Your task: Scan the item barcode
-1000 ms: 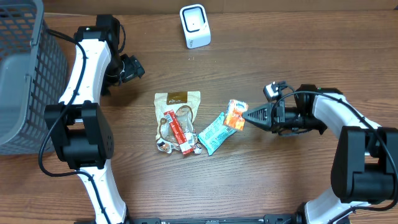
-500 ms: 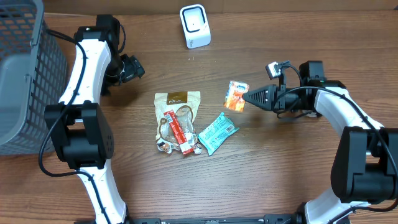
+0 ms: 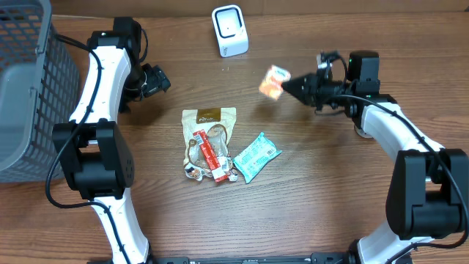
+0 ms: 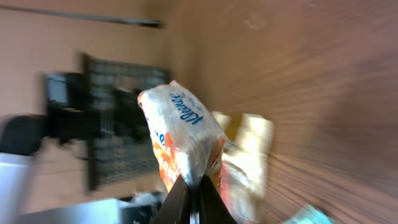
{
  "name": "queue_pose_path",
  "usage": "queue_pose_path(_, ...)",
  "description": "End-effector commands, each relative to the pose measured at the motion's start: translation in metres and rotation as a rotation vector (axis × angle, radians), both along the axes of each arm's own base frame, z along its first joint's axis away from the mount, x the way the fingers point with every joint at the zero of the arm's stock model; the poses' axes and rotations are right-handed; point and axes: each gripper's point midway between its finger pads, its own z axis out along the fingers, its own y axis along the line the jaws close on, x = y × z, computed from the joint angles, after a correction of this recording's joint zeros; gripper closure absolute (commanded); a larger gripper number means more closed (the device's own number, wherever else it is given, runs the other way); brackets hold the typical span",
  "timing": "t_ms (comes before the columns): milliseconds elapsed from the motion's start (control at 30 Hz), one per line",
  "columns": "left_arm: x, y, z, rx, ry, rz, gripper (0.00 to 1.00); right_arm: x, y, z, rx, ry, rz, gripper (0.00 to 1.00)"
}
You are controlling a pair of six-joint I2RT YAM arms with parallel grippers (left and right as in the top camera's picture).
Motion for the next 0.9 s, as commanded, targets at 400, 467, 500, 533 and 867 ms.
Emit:
queue_pose_path(400,0.004,-0.001,0.011,0.011,-0.03,-0.019,0.0,-0.042,0.038,0.186,0.509,-0.09,0.252,0.96)
queue_pose_path(467,0.004,-0.001,0.011,0.011,-0.03,-0.019,0.0,-0.051,0.037,0.196,0.526,-0.124,0.274,0.96)
queue_pose_path(500,0.004,-0.001,0.011,0.011,-0.03,-0.019,0.0,-0.054,0.036,0.2,0.527,-0.167,0.281,0.96)
queue_pose_path(533,0.004,-0.001,0.011,0.011,-0.03,-0.019,0.0,-0.057,0.036,0.203,0.527,-0.196,0.286,0.96)
queue_pose_path(867,0.004,-0.001,0.011,0.011,-0.03,-0.019,0.0,-0.066,0.035,0.212,0.53,-0.265,0.3,0.96)
